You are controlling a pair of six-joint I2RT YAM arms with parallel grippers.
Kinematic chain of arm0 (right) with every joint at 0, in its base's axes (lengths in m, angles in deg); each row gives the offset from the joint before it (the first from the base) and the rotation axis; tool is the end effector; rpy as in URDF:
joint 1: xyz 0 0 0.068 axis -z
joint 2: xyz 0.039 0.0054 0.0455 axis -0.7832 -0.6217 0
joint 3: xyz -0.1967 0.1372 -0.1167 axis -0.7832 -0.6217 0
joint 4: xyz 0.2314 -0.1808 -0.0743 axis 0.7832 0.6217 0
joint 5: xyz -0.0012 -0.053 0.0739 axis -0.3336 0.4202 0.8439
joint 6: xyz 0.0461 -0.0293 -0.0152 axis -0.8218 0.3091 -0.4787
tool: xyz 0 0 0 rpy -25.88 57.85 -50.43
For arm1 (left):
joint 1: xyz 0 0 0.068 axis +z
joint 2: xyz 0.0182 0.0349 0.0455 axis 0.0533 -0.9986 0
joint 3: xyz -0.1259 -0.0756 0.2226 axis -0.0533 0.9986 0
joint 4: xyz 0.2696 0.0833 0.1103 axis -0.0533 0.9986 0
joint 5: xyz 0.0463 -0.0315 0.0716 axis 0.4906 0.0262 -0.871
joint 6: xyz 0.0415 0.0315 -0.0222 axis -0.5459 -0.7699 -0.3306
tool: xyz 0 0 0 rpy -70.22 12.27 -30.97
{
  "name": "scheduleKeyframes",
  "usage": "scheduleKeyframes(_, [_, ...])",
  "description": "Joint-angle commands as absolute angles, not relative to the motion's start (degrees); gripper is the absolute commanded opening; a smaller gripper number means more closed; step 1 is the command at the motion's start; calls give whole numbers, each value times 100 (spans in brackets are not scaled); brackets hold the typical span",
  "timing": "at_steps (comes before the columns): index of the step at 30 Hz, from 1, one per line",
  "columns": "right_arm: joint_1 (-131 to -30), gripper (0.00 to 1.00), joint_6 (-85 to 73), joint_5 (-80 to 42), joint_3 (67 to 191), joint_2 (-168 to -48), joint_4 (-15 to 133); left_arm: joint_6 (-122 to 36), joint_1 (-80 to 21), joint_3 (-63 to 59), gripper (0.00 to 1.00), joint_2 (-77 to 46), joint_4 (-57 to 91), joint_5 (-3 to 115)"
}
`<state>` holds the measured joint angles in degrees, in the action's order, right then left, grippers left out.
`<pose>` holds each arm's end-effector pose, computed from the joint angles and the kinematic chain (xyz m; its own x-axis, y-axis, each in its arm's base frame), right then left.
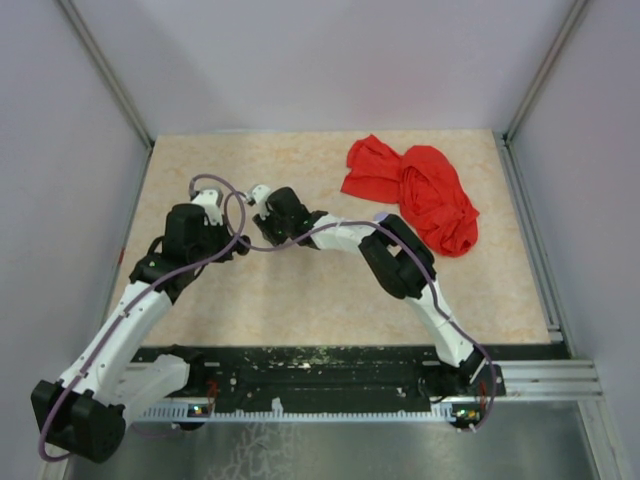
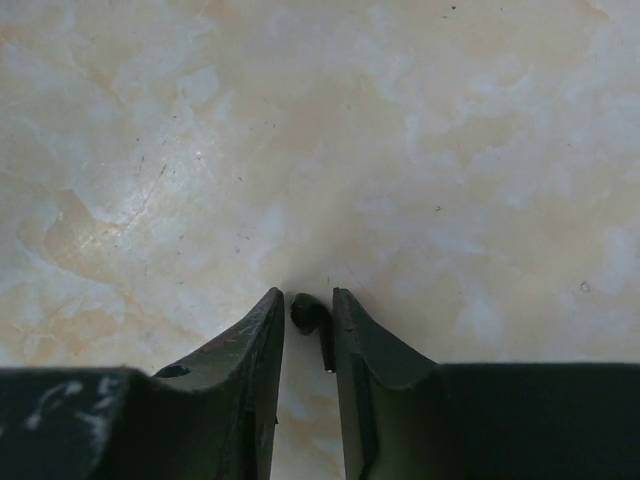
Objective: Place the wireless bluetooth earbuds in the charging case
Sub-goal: Move the earbud to the center of the board.
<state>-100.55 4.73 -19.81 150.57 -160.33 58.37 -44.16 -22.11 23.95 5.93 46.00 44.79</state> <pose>0.3624 0.4243 0.1129 -0.3242 -0.4798 -0.8153 -0.8392 0.5437 0.0137 0.2424 -0.0816 0.2773 -0.5789 0.0132 -0.8153 0.1872 0.9753 -0.1171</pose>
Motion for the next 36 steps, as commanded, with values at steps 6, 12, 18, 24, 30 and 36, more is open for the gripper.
scheduleKeyframes(6, [-10148, 15, 567, -2367, 14798, -15880, 6103, -4508, -2178, 2414, 0, 591, 4359, 4802])
scheduleKeyframes(12, [-10150, 13, 459, -2703, 13584, -14979, 5997, -4602, -2173, 2411, 0, 552, 4313, 5113])
scheduleKeyframes(18, [-10149, 13, 335, -3495, 12361, -13925, 6186, -4664, -2168, 2415, 0, 475, 4285, 5417])
scheduleKeyframes(24, [-10152, 13, 142, -4702, 11625, -13434, 6652, -4692, -2169, 2386, 0, 388, 4285, 5594])
scheduleKeyframes(30, [-10345, 12, 8, -5537, 11376, -13287, 6809, -4703, -2169, 2380, 0, 376, 4309, 5564])
scheduleKeyframes(36, [-10619, 21, -289, -5821, 11451, -13346, 7113, -4713, -2168, 2385, 0, 377, 4329, 5556])
